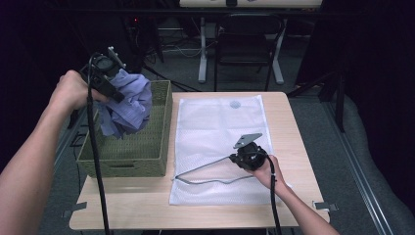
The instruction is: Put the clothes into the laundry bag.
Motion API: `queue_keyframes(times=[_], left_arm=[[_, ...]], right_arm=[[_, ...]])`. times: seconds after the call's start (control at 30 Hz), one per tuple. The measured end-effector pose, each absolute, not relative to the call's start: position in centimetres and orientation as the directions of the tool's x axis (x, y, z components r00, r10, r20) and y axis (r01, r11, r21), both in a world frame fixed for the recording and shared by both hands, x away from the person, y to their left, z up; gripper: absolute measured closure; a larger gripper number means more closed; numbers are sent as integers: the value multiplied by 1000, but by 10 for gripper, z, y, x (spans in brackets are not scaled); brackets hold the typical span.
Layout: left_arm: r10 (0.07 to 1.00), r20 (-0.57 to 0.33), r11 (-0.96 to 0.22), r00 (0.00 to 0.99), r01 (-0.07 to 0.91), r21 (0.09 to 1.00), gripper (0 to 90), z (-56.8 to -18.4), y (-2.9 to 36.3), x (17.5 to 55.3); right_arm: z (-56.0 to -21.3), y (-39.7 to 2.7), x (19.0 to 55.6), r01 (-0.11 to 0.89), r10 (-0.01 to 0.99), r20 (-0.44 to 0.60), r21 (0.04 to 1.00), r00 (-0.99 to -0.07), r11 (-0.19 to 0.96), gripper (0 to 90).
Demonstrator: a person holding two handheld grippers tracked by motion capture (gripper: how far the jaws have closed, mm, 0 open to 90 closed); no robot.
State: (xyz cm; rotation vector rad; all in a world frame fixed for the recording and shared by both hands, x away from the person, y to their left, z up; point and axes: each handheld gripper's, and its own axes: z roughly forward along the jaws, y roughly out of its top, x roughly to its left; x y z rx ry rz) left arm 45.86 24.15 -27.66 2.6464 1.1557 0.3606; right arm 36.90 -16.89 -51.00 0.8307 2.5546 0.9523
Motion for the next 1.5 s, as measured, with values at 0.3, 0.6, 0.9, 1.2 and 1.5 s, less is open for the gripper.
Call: queue_keyframes(times=[0.3, 0.6, 0.9, 1.2, 1.5], left_arm=[[727, 121, -673, 676, 665, 325, 763, -261, 234, 456], [703, 117, -691, 702, 635, 345, 763, -249, 219, 452], [655, 108, -726, 748, 584, 364, 762, -237, 198, 445], [572, 114, -783, 812, 500, 370, 761, -230, 167, 433], [504, 81, -813, 860, 440, 382, 760, -233, 141, 421]], right_arm=[[-509, -169, 368, 418, 610, -65, 671, -790, 613, 867], [-509, -170, 368, 421, 615, -68, 669, -785, 612, 867], [-509, -170, 368, 422, 614, -62, 672, -787, 609, 867], [-509, -170, 368, 424, 616, -61, 672, -785, 607, 872], [-509, -171, 368, 421, 619, -63, 678, -783, 602, 872]])
